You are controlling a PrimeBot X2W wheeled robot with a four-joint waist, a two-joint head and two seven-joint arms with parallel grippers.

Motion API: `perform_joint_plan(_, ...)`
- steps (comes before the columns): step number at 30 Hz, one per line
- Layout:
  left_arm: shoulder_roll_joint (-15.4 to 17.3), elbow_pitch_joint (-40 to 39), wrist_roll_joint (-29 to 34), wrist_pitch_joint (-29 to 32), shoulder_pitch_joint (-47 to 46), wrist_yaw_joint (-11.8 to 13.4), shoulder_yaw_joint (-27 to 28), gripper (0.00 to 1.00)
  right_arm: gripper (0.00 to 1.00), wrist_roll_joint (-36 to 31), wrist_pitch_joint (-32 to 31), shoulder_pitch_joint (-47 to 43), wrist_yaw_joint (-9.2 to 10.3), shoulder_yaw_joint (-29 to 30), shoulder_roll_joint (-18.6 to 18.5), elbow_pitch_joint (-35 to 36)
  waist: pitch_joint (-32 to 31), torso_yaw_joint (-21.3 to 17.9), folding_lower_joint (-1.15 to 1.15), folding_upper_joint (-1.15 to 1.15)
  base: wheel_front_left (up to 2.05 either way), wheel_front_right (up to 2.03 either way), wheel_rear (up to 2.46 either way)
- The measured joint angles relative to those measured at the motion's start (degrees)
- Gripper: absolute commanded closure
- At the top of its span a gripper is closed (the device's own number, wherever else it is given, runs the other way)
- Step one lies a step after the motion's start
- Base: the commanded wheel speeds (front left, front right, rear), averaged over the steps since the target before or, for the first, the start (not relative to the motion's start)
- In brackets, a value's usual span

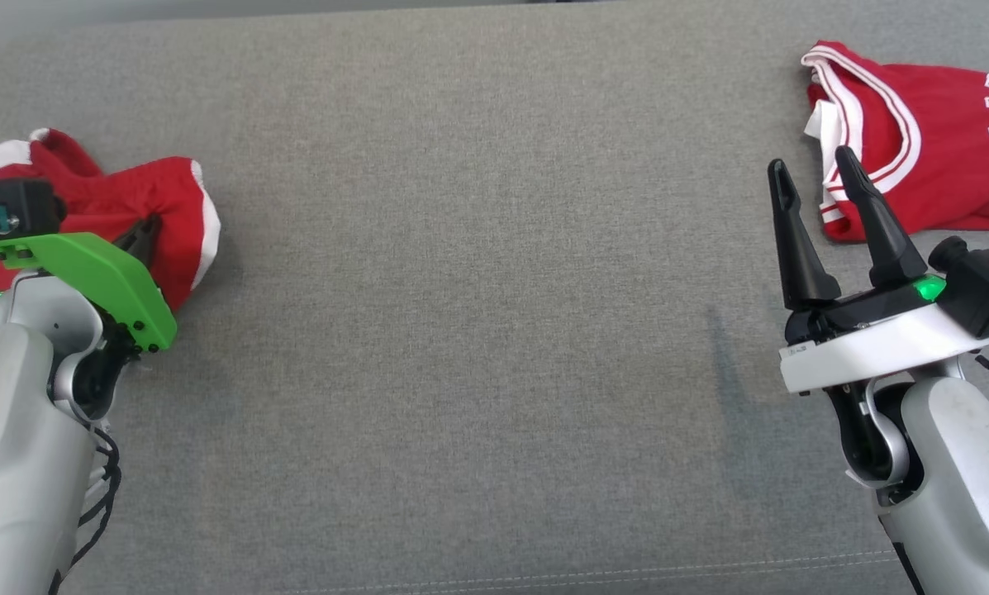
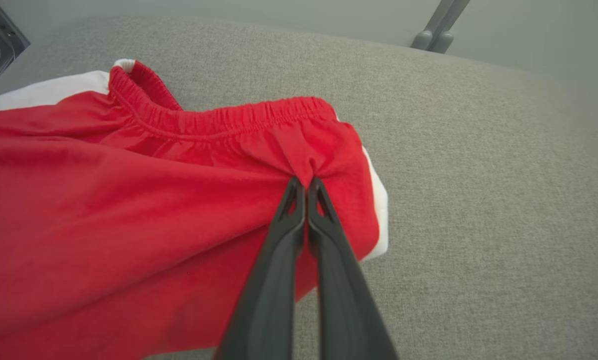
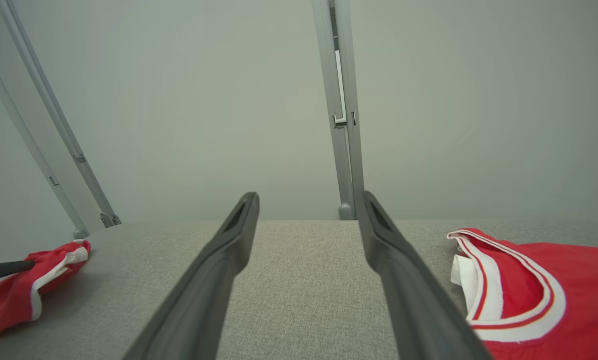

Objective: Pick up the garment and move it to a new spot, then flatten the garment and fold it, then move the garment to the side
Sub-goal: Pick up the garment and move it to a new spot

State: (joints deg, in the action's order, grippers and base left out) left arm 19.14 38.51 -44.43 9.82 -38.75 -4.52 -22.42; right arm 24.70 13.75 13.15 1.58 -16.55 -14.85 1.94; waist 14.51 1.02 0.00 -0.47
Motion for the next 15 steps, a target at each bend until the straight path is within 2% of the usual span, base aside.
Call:
perform_joint_plan(6,-1.43,-2.49,0.62,-1.02,0.25,-0.82,-2.35,1.00,0.00,0.05,0.34,-2.22,0.00,-0.15,0.38,-0.62,-4.05,-1.34,0.00,0.00,0.00,0.00,0.00)
perform_joint_plan(15,-7.37,-8.27,1.51,-0.88,1.90,-1.78,-8.33,1.00,0.00,0.16,0.35,-4.27,0.10,0.40,0.43,-0.36,-7.46,-6.20,0.00,0.00,0.00,0.00,0.00)
